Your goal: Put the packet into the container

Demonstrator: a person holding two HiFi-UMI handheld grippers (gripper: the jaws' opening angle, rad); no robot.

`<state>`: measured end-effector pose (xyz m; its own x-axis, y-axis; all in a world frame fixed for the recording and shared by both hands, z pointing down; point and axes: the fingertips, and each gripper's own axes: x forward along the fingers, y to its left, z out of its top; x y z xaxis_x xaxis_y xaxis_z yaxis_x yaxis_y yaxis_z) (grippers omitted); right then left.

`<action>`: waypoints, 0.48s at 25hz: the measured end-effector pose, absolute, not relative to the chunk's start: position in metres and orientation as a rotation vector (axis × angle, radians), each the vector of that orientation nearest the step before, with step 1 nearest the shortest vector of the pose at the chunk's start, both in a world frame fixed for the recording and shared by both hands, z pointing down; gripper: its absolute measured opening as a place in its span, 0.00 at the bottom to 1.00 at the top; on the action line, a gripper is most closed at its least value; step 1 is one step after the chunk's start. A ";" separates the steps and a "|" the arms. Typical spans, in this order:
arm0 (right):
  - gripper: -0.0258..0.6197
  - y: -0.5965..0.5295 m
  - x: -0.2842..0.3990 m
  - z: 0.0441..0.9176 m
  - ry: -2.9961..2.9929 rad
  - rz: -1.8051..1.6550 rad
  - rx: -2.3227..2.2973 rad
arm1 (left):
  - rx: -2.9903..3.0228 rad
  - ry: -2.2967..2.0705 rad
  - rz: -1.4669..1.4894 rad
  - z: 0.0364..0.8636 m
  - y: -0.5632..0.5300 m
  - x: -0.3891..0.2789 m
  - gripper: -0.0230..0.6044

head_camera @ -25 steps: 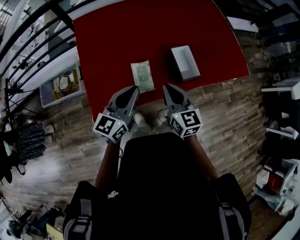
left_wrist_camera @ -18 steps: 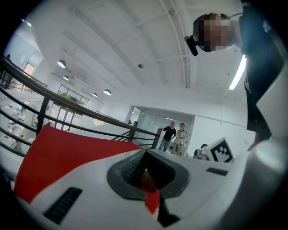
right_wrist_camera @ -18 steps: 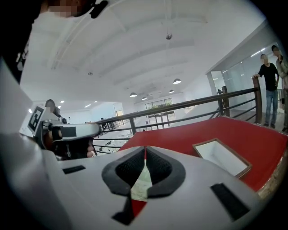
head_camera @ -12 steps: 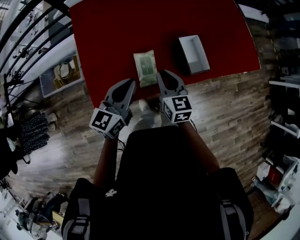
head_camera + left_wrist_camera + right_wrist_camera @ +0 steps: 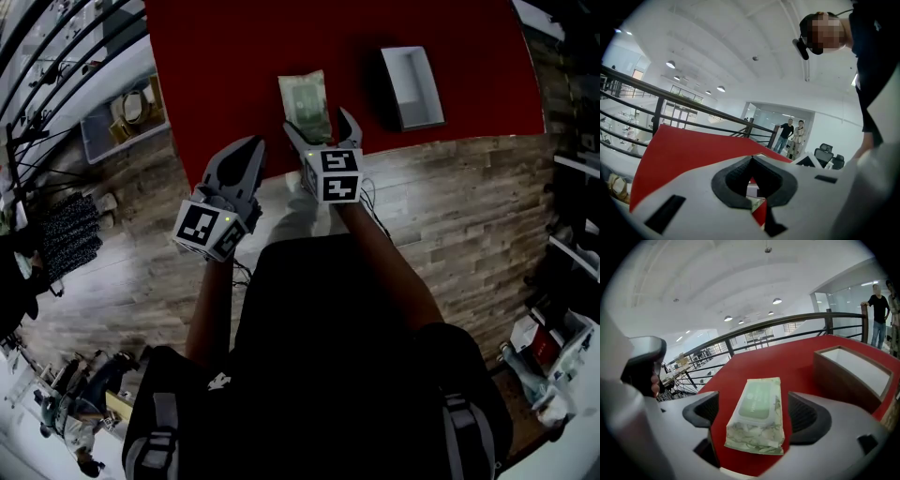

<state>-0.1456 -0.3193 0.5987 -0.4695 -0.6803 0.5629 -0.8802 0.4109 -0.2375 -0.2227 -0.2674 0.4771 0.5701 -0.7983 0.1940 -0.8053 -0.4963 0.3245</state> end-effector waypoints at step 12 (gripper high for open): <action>0.73 -0.330 -0.163 0.658 -1.975 0.715 1.350 | 2.419 -1.302 0.070 0.475 -0.269 -0.236 0.05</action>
